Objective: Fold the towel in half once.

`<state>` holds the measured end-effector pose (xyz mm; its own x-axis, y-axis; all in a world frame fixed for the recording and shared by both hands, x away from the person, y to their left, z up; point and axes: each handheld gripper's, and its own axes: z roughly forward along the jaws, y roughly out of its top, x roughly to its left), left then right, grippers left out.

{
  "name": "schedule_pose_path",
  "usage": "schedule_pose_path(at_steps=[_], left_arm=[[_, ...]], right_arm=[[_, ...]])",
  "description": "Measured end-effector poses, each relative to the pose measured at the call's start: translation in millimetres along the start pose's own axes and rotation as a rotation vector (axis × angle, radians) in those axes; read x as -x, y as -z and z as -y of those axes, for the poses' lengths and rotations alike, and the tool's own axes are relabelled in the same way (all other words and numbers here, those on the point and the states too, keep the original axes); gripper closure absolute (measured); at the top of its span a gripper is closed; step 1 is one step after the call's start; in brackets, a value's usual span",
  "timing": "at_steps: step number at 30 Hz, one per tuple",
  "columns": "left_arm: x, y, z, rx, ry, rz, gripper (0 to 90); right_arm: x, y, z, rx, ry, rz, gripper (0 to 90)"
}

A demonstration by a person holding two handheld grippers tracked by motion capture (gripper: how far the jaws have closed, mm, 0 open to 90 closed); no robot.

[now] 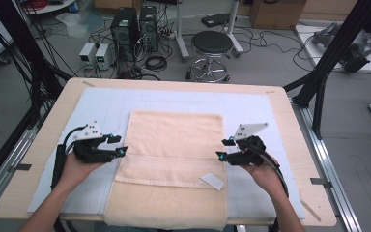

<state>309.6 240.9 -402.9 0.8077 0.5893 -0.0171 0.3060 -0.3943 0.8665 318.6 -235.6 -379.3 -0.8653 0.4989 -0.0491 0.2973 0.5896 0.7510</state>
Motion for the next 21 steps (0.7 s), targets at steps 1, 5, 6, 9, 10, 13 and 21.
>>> schedule_pose_path(at_steps=[1,5,6,9,10,13,21], left_arm=[[3.8,0.0,4.5,-0.001,-0.003,0.01,47.3],[13.9,-3.1,18.5,-0.038,-0.007,0.064,48.6],[16.0,-4.1,21.2,-0.05,-0.01,0.082,49.2],[20.6,-8.5,27.9,-0.102,-0.036,0.122,53.6],[21.8,-10.9,30.1,-0.119,-0.033,0.131,54.5],[25.3,-17.7,36.7,-0.151,-0.045,0.146,59.6],[28.6,-19.9,34.7,-0.154,-0.048,0.101,78.1]], right_arm=[[-5.5,-0.9,3.8,-0.009,0.006,-0.008,49.4],[-23.3,-8.2,18.8,-0.053,0.044,-0.048,51.0],[-26.6,-11.0,22.1,-0.066,0.047,-0.057,51.1],[-30.2,-20.0,31.7,-0.097,0.056,-0.084,53.4],[-30.1,-23.2,34.0,-0.108,0.054,-0.087,54.7],[-30.2,-31.8,38.3,-0.13,0.042,-0.098,60.2],[-26.8,-33.3,35.6,-0.133,0.04,-0.124,80.5]])
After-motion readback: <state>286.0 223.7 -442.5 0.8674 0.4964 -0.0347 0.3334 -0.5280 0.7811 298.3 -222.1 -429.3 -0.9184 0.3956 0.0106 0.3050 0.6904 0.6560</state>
